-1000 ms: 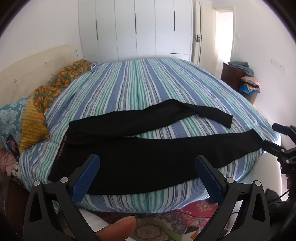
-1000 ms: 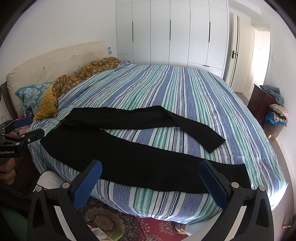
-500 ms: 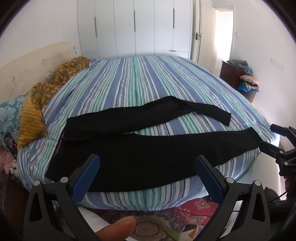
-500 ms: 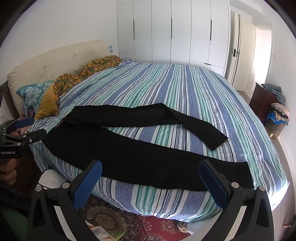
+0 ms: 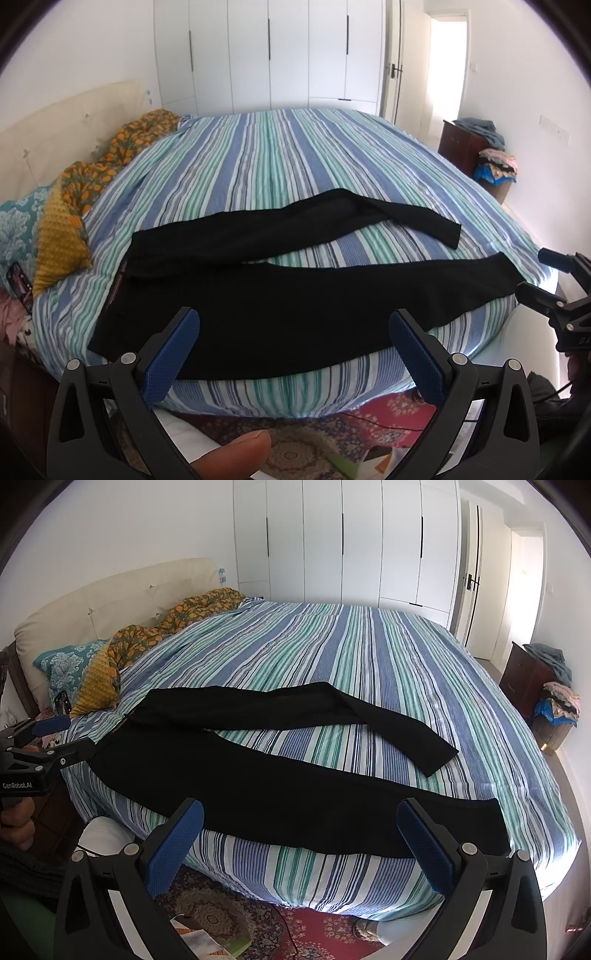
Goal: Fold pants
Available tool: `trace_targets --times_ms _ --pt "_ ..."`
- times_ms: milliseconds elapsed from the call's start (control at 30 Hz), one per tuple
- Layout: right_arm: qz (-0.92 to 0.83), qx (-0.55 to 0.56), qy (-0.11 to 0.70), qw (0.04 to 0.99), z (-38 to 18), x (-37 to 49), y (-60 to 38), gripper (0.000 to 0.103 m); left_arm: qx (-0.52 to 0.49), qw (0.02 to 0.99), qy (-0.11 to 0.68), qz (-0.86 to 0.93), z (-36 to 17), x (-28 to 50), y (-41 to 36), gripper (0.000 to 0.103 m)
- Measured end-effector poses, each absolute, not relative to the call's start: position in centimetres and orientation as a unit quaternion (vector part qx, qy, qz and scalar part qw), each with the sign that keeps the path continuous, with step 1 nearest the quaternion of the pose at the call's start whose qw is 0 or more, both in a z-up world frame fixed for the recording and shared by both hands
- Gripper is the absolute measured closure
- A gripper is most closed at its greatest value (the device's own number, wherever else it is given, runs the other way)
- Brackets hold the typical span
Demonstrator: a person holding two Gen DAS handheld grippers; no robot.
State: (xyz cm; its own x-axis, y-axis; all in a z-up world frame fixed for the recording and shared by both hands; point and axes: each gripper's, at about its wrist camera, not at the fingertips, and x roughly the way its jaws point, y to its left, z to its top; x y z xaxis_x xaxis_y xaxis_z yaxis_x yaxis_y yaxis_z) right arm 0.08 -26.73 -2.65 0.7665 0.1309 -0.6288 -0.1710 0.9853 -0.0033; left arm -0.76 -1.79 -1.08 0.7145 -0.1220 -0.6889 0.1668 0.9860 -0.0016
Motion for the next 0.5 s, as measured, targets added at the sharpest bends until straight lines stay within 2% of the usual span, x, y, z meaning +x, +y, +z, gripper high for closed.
trace_targets --times_ms 500 --pt "0.081 -0.031 0.334 0.939 -2.79 0.12 -26.64 0.0 0.03 0.925 0.37 -0.077 -1.12 -0.69 -1.73 0.0"
